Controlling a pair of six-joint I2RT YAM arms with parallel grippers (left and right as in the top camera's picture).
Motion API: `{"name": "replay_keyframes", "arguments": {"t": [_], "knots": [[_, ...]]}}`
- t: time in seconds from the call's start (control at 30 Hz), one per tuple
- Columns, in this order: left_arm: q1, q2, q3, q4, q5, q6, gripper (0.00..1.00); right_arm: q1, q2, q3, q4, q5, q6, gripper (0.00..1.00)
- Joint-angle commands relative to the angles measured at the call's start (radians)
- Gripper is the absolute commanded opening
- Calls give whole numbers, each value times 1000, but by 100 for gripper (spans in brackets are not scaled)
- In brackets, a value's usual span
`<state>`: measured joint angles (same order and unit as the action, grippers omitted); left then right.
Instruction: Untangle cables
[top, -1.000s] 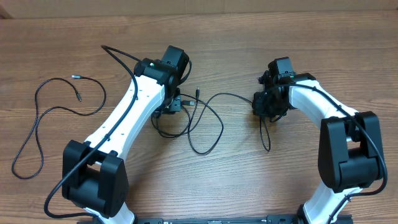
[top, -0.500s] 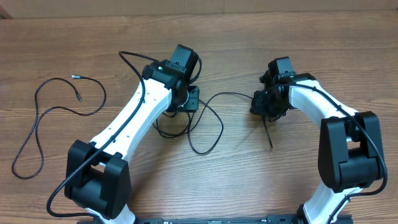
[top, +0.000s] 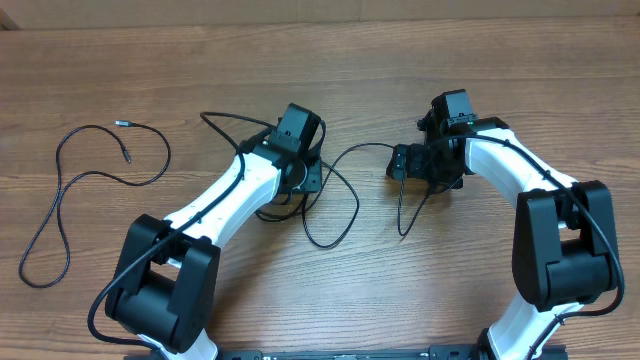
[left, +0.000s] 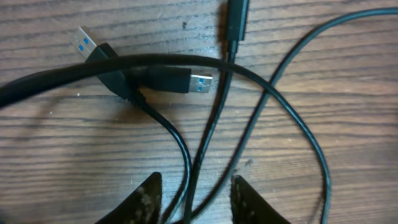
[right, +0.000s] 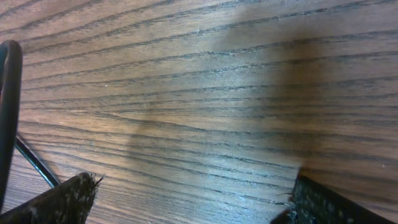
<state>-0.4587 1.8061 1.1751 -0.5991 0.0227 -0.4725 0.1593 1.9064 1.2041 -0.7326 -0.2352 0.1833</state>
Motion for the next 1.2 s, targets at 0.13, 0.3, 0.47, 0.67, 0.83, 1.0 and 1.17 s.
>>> {"name": "replay_keyframes", "arguments": {"t": [0.13, 0.3, 0.47, 0.67, 0.83, 1.0, 1.17], "knots": [[-7, 6, -79, 81, -34, -38, 43, -3, -16, -7, 14, 6, 3, 100], [-6, 6, -82, 100, -49, -37, 31, -3, -16, -7, 14, 6, 3, 100], [-6, 6, -40, 52, -34, -2, 29, -3, -16, -7, 14, 7, 3, 100], [-7, 6, 149, -182, -78, -3, 34, -3, -16, -7, 14, 7, 3, 100], [-7, 47, 275, -328, -134, -2, 39, -3, -16, -7, 14, 7, 3, 100], [-23, 139, 282, -342, -99, -3, 45, -3, -15, -7, 14, 6, 3, 100], [-40, 220, 282, -333, -105, -3, 57, -3, -16, -7, 14, 7, 3, 100]]}}
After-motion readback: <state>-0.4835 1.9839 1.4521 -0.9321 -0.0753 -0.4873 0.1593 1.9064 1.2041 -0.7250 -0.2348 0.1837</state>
